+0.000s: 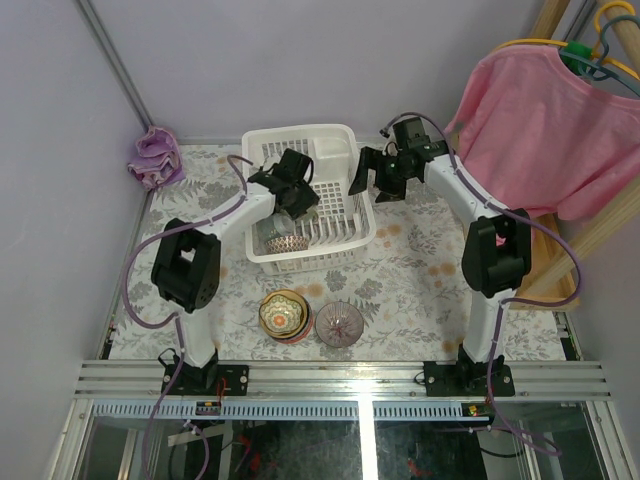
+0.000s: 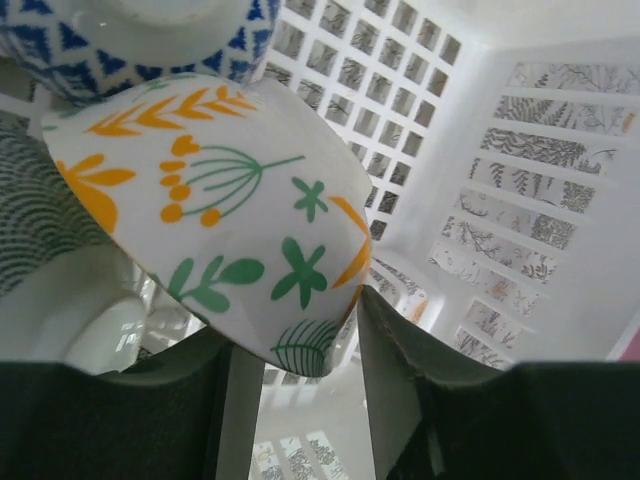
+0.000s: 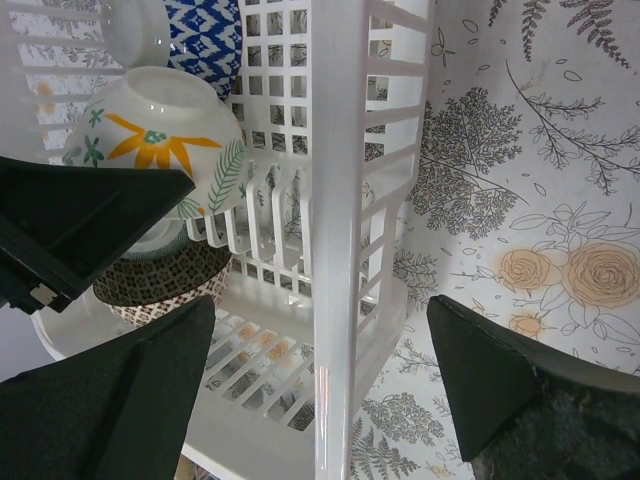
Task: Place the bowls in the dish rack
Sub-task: Pick up the bowl from the dish rack, then turn the bowl upside down on the dish rack.
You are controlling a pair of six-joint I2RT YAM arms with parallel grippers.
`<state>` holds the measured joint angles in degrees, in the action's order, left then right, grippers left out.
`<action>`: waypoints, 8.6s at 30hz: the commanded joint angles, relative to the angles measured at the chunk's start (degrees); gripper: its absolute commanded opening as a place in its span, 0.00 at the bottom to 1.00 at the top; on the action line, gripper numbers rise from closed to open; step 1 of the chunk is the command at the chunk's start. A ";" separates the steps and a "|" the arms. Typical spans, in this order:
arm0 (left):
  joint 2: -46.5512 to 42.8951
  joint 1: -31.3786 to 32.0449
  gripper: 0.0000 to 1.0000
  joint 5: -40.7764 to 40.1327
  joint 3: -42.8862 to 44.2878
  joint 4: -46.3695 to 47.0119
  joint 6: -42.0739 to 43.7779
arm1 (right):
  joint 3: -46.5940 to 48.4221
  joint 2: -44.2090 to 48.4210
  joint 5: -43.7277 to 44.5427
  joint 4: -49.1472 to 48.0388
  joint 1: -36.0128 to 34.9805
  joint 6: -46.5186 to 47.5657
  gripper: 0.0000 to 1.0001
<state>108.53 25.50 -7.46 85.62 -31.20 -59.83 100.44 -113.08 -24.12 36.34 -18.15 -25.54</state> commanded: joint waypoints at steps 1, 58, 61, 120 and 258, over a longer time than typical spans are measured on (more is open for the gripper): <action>1.73 0.36 0.31 -6.96 2.17 4.41 -0.98 | -0.02 0.16 -2.19 -2.38 0.31 -1.15 0.94; -2.68 -14.66 0.00 76.70 -32.44 101.03 -46.02 | -2.97 5.40 5.80 -0.67 0.69 -0.69 0.92; -2.88 -15.83 0.00 78.62 -32.31 96.01 -43.05 | -1.70 4.71 6.13 -0.13 0.37 -1.09 0.92; 9.28 -9.59 0.03 74.03 -0.82 -1.27 30.61 | 7.32 -6.27 -0.06 0.95 0.13 1.35 0.92; -17.65 -11.55 0.51 41.23 -1.02 -12.36 38.71 | -16.70 2.67 4.87 -22.05 -15.68 -5.47 0.55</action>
<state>92.14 14.37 33.95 83.55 -44.25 -18.57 82.30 -109.27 -19.99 13.93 -33.04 -31.99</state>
